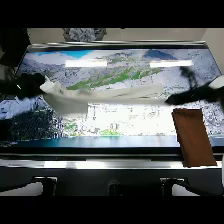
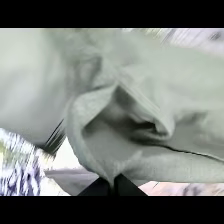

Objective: Fold the shirts.

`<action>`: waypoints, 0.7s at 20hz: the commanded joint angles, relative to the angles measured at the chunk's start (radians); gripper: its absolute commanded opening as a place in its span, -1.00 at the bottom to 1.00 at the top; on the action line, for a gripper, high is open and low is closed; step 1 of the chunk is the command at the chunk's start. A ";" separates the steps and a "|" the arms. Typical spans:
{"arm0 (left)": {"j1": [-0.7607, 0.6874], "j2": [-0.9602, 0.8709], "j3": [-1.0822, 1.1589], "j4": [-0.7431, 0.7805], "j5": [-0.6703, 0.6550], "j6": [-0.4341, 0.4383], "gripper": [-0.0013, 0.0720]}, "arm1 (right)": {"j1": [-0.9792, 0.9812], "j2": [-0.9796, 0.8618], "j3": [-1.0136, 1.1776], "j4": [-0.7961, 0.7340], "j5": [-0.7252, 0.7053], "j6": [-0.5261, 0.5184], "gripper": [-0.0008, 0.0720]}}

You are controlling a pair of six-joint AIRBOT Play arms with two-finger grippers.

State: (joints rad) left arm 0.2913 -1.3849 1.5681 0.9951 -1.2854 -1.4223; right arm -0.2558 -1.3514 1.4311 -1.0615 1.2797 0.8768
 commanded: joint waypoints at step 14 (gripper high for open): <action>0.000 0.623 0.456 0.011 0.268 -0.153 -0.89 | 0.000 0.656 0.562 -0.425 -0.165 0.098 -0.85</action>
State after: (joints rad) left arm 0.2924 -0.7982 2.0285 1.0042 -1.0142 -1.5669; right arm -0.2562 -0.7311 1.9839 -1.4544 1.0664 0.9623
